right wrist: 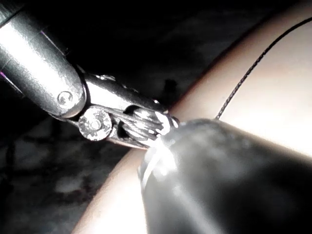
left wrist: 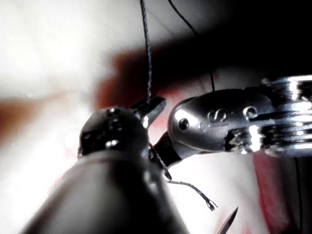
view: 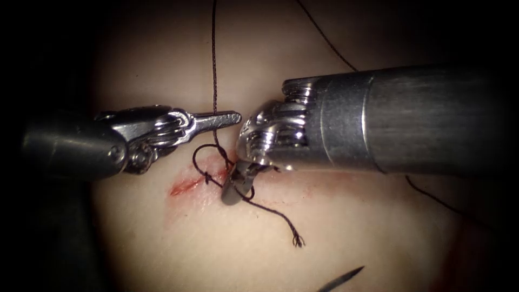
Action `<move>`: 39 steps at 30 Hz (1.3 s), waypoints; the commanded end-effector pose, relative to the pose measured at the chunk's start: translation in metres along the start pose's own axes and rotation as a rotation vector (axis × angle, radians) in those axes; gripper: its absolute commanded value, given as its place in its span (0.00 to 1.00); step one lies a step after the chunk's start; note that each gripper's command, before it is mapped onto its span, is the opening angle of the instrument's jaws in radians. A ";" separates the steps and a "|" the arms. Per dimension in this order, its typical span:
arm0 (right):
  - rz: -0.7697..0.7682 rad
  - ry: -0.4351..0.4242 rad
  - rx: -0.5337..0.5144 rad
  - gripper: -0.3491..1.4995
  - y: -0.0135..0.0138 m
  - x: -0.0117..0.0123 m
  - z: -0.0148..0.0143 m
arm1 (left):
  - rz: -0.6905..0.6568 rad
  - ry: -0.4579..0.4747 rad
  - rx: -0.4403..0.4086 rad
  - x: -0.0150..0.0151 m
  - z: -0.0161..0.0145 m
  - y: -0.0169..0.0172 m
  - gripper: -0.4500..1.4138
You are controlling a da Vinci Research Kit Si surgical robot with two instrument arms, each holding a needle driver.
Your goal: Wound Closure
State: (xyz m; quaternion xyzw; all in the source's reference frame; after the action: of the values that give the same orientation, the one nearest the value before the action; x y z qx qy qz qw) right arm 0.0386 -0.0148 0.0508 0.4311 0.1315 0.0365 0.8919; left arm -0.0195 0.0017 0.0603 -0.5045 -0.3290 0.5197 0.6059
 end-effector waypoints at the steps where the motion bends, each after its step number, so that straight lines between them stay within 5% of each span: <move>1: 0.001 -0.008 -0.008 0.27 0.0005 0.0008 0.0001 | -0.001 -0.002 0.001 -0.0004 0.0005 -0.0003 0.00; 12: 0.015 -0.095 -0.061 0.30 0.0007 0.0002 -0.0001 | -0.008 -0.001 0.006 0.0002 0.0008 0.0003 0.00; 17: 0.011 -0.112 -0.041 0.47 0.0003 -0.0001 -0.0001 | -0.009 -0.002 0.006 0.0002 0.0009 0.0004 0.00; 21: 0.007 -0.132 -0.016 0.50 -0.0001 -0.0002 -0.0001 | -0.008 -0.001 0.006 0.0001 0.0010 0.0003 0.00; 25: -0.005 -0.153 0.004 0.36 -0.0006 -0.0004 0.0002 | -0.006 -0.001 0.006 0.0000 0.0010 0.0002 0.00; 38: -0.029 -0.199 -0.020 0.37 0.0000 -0.0022 0.0036 | -0.011 -0.001 0.006 -0.0010 0.0014 0.0001 0.00; 39: -0.030 -0.199 -0.020 0.07 0.0000 -0.0022 0.0036 | -0.011 -0.001 0.006 -0.0010 0.0014 0.0001 0.00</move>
State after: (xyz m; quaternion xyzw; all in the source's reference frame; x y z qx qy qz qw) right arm 0.0366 -0.0181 0.0532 0.4229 0.0469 -0.0184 0.9048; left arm -0.0206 0.0012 0.0603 -0.5006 -0.3302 0.5177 0.6102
